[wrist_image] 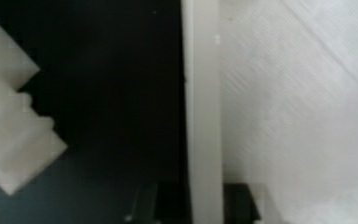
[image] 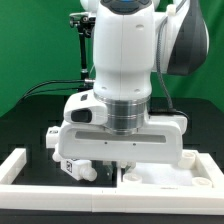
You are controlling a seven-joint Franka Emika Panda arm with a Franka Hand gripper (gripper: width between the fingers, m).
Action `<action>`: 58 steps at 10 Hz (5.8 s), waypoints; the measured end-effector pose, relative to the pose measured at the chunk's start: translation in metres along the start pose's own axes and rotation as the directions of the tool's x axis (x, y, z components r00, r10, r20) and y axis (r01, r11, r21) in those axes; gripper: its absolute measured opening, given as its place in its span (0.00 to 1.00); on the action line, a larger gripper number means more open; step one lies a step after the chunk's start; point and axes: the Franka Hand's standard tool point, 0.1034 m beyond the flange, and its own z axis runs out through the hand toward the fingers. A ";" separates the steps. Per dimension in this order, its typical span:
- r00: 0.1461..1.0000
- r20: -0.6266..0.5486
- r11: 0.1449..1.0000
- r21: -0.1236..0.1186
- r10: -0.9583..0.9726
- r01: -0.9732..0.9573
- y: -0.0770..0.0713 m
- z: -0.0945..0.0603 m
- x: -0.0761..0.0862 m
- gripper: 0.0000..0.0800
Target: Assemble one leg
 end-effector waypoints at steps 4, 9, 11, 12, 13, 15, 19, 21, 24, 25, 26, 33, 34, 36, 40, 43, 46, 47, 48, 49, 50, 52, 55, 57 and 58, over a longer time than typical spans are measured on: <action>1.000 0.009 1.000 -0.001 0.006 -0.006 0.001 0.000 -0.001 0.19; 0.993 0.100 0.997 0.041 -0.068 0.064 0.033 -0.049 -0.039 0.79; 0.994 0.089 0.997 0.038 -0.067 0.064 0.034 -0.049 -0.037 0.81; 0.992 0.103 0.997 0.041 -0.067 0.063 0.033 -0.048 -0.040 0.81; 0.989 0.128 0.997 0.046 -0.069 0.064 0.032 -0.048 -0.042 0.81; 0.986 0.150 0.997 0.046 -0.073 0.067 0.044 -0.043 -0.052 0.81; 0.870 0.486 0.996 0.020 -0.085 0.086 0.101 -0.040 -0.113 0.81; 0.801 0.592 0.996 0.035 -0.086 0.081 0.095 -0.039 -0.122 0.81; 0.765 0.639 0.996 0.034 -0.083 0.080 0.099 -0.032 -0.121 0.81; 0.750 0.659 0.998 0.019 -0.056 0.059 0.115 -0.030 -0.131 0.81; 0.737 0.673 0.997 0.018 -0.066 0.073 0.130 -0.027 -0.139 0.81; 0.697 0.717 0.999 -0.008 -0.017 0.032 0.154 -0.002 -0.167 0.81; 0.686 0.728 0.999 -0.010 -0.013 0.030 0.154 0.007 -0.173 0.81; 0.658 0.753 1.000 -0.005 -0.012 0.024 0.153 0.019 -0.189 0.81; 0.662 0.750 1.000 -0.009 -0.009 0.023 0.155 0.030 -0.195 0.81; 0.679 0.734 0.999 -0.014 -0.010 0.029 0.155 0.030 -0.190 0.81; 0.679 0.734 0.999 -0.014 -0.010 0.029 0.155 0.030 -0.190 0.60; 0.679 0.735 0.999 -0.014 -0.010 0.029 0.155 0.030 -0.190 0.39; 0.679 0.734 0.999 -0.014 -0.010 0.029 0.156 0.030 -0.190 0.35; 0.679 0.734 1.000 -0.011 -0.011 0.028 0.156 0.022 -0.189 0.35; 0.668 0.744 1.000 -0.004 -0.011 0.021 0.154 0.003 -0.190 0.35; 0.744 0.668 1.000 0.000 -0.021 0.028 0.143 -0.047 -0.173 0.35; 0.908 0.417 0.999 0.019 -0.050 0.046 0.121 -0.071 -0.152 0.35; 0.937 0.345 0.999 0.014 -0.051 0.049 0.123 -0.072 -0.149 0.36; 0.955 0.292 0.998 0.009 -0.057 0.056 0.119 -0.072 -0.148 0.36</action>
Offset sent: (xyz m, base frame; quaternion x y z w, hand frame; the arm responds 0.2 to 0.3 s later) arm 0.0000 0.0000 0.0000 0.0000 0.0000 0.0000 1.0000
